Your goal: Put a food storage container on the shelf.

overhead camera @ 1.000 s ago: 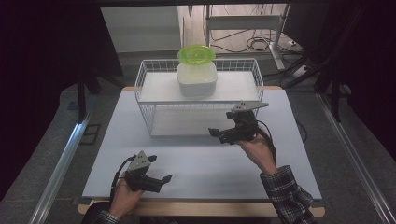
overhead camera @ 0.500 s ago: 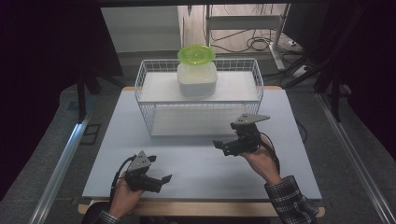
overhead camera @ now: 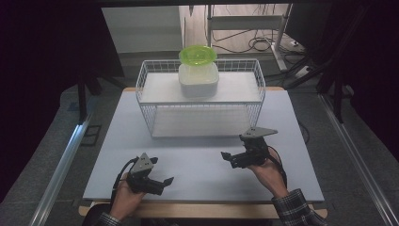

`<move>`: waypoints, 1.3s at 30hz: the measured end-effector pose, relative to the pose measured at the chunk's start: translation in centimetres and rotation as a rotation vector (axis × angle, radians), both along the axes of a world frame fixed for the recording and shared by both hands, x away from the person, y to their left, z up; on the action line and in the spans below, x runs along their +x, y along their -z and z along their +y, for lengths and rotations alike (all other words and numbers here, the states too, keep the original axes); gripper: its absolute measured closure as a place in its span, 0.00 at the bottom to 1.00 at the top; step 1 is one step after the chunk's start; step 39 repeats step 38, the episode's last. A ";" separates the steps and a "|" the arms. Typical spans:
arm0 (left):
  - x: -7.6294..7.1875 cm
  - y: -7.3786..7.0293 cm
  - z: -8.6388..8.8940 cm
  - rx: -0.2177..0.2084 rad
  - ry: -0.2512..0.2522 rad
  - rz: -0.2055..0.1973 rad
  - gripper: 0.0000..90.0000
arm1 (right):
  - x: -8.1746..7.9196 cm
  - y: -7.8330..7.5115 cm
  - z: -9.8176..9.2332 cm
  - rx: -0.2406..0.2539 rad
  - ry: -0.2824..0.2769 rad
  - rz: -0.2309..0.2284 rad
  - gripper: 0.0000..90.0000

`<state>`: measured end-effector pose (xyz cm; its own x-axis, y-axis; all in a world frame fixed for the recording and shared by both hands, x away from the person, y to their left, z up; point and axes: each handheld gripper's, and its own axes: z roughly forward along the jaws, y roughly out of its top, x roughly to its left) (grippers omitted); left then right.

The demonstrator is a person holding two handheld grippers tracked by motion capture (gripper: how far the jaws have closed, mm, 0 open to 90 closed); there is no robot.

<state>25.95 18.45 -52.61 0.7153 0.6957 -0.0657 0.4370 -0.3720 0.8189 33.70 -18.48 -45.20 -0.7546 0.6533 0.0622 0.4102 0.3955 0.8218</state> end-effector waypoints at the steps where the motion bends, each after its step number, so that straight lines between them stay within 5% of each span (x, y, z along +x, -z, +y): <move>1: 0.0 0.0 0.0 0.001 -0.001 0.001 0.04 | -0.1 0.1 -0.2 0.000 0.004 0.000 0.01; 13: 0.0 0.1 -0.1 0.010 0.001 0.003 0.04 | -1.0 2.2 -2.1 -0.007 0.035 0.019 0.01; 22: 0.0 0.1 -0.2 0.018 0.004 0.006 0.04 | -1.6 3.9 -2.7 -0.061 0.044 0.024 0.01; 34: 0.1 0.4 -0.3 0.036 0.009 0.019 0.04 | -1.7 6.5 -2.6 -0.138 0.040 0.086 0.00; 39: 0.2 0.4 -0.4 0.039 0.011 0.018 0.04 | -1.7 6.6 -2.5 -0.147 0.038 0.082 0.00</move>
